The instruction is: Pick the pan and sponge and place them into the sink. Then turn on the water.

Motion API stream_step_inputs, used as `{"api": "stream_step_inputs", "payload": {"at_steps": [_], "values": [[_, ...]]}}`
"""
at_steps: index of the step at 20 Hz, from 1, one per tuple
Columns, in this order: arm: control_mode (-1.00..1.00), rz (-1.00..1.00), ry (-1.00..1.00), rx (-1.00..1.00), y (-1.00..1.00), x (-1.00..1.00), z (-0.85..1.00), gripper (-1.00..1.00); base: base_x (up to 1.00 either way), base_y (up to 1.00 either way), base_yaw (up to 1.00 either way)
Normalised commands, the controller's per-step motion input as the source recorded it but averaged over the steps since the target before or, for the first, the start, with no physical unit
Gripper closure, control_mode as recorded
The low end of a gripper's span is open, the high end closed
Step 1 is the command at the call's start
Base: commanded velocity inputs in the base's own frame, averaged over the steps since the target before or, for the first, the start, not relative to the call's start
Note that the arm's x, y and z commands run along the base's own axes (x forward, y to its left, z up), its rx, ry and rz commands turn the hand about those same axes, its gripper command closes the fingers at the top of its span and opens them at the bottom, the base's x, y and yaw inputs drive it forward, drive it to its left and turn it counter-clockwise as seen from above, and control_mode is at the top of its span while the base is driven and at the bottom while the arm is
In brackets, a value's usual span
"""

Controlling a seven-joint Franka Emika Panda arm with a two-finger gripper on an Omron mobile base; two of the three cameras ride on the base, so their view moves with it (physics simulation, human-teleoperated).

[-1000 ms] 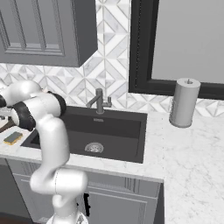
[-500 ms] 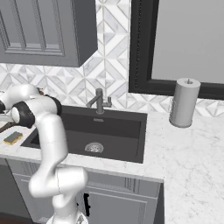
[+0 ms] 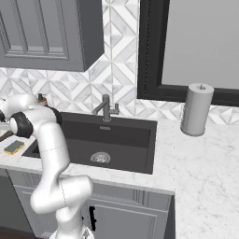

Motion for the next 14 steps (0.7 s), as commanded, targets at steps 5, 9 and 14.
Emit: {"api": "stream_step_inputs", "payload": {"at_steps": [5, 9, 14], "values": [[-1.00, -0.02, 0.00, 0.02, 0.01, 0.27, -0.28, -1.00, 0.00, 0.00, 0.00], [-1.00, -0.02, 0.00, 0.00, 0.07, 0.20, -0.28, -1.00, 0.00, 0.00, 0.00], [-1.00, -0.02, 0.00, 0.00, 0.03, 0.21, -0.32, -1.00, 0.00, 0.00, 0.00]]}}
